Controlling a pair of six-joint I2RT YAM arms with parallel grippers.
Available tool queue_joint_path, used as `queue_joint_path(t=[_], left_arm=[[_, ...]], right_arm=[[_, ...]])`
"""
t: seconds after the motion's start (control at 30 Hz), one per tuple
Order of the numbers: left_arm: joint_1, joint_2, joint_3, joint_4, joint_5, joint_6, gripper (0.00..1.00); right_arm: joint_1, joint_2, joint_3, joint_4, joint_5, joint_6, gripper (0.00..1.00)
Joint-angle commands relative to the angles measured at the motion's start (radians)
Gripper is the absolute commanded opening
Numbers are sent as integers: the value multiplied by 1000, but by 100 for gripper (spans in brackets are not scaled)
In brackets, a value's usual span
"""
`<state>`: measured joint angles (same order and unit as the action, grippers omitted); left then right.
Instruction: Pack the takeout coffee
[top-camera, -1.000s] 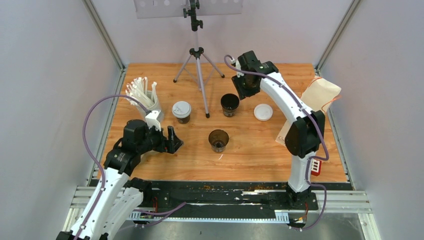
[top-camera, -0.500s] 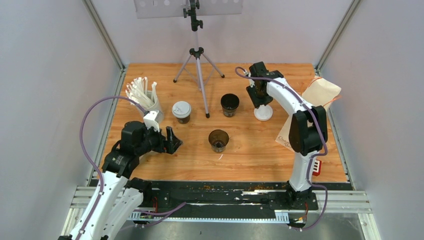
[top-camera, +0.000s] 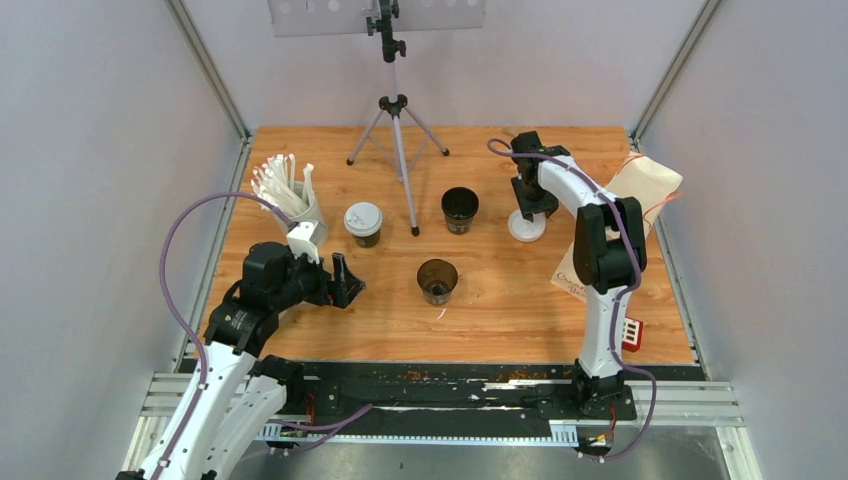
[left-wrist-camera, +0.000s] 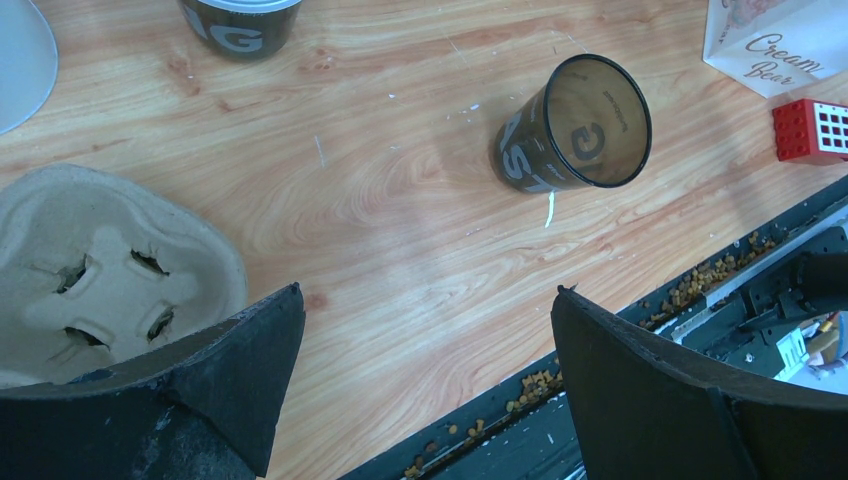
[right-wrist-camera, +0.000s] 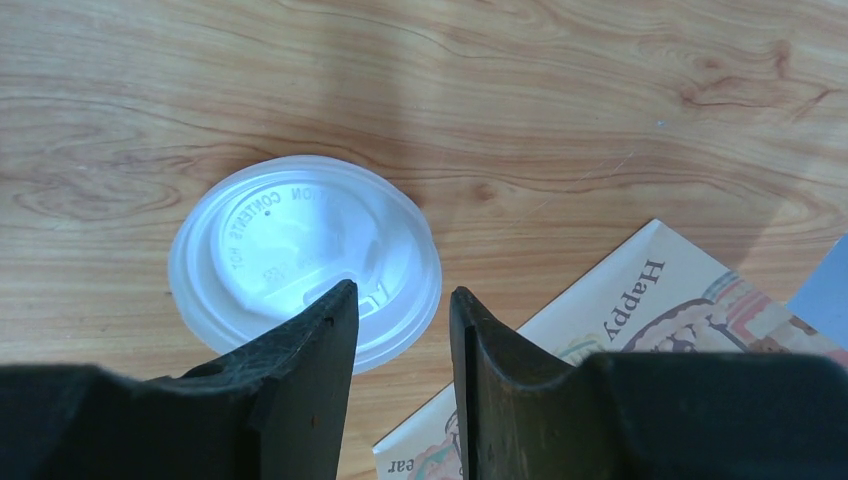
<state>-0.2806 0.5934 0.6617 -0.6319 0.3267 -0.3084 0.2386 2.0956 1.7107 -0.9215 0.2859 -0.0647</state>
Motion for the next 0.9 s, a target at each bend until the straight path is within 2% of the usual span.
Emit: queue_joint_path(t=[0.0,0.27,0.67,0.87], left_arm=[[3,-1,6,15,0,5,100],[3,5,4,16,-1,5,100],[3,8,4,17,-3,5,100],[3,7,5,15,-3,5,100]], right_arm=[[-20,6,32,39,-29,13,39],[-32,19,14,53,-44,0,31],[-35,49,40,35,-9,-13,29],[-35,46,37,36,6,-20,13]])
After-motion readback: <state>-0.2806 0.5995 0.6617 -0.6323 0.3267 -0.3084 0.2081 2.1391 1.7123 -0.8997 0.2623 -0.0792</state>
